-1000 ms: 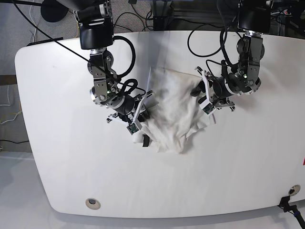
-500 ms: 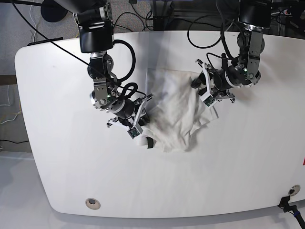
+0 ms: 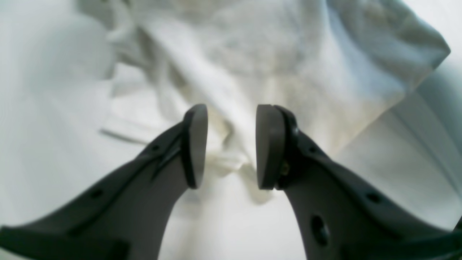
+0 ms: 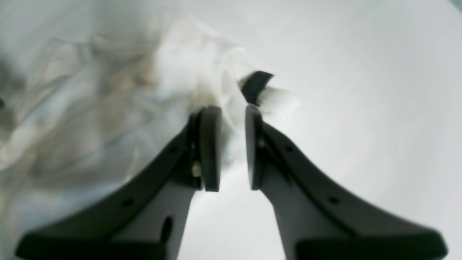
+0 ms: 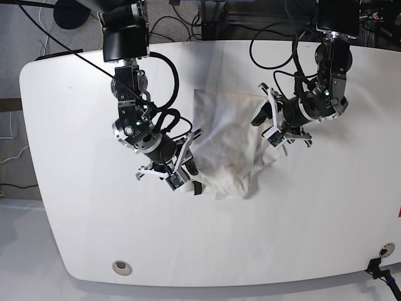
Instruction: Fold the T-shirt properly
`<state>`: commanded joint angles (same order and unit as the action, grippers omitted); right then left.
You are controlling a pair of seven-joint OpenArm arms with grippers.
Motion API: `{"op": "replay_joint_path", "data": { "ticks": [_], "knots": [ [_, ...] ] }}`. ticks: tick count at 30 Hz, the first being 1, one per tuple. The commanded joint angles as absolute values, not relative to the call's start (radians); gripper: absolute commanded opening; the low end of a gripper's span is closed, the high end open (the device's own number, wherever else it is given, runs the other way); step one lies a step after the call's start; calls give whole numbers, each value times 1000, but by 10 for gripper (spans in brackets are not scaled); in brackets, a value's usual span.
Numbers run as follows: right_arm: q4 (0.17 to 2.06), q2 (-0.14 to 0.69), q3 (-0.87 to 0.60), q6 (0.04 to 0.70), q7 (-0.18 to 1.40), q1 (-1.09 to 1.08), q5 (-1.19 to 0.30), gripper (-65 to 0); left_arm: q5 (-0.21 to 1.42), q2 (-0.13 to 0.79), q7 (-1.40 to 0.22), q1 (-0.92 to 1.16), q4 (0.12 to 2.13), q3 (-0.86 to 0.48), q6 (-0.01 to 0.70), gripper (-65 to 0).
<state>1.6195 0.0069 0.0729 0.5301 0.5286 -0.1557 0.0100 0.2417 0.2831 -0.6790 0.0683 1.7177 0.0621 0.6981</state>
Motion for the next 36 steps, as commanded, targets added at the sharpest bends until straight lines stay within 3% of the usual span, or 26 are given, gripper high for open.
{"op": "replay_joint_path", "data": {
  "ticks": [9,14,20,33,36],
  "knots": [
    [1833,12,70,527,529,36,12,-543,242,282,-677,205,1837,-116,698,-456],
    [1943,42,70,424,524,173,12,-543,243,274,-647,282,1879,-193,697,-457],
    [1969,74,41,340,504,280,5,-538,242,255,-415,392,1882,-254,697,-457],
    [1968,71,-208,349,292,453,1,-541,246,254,-222,545,1883,-371,697,-457],
    [1968,71,-229,349,228,512,1,-541,246,205,-213,599,1888,-423,698,-457]
  ]
}}
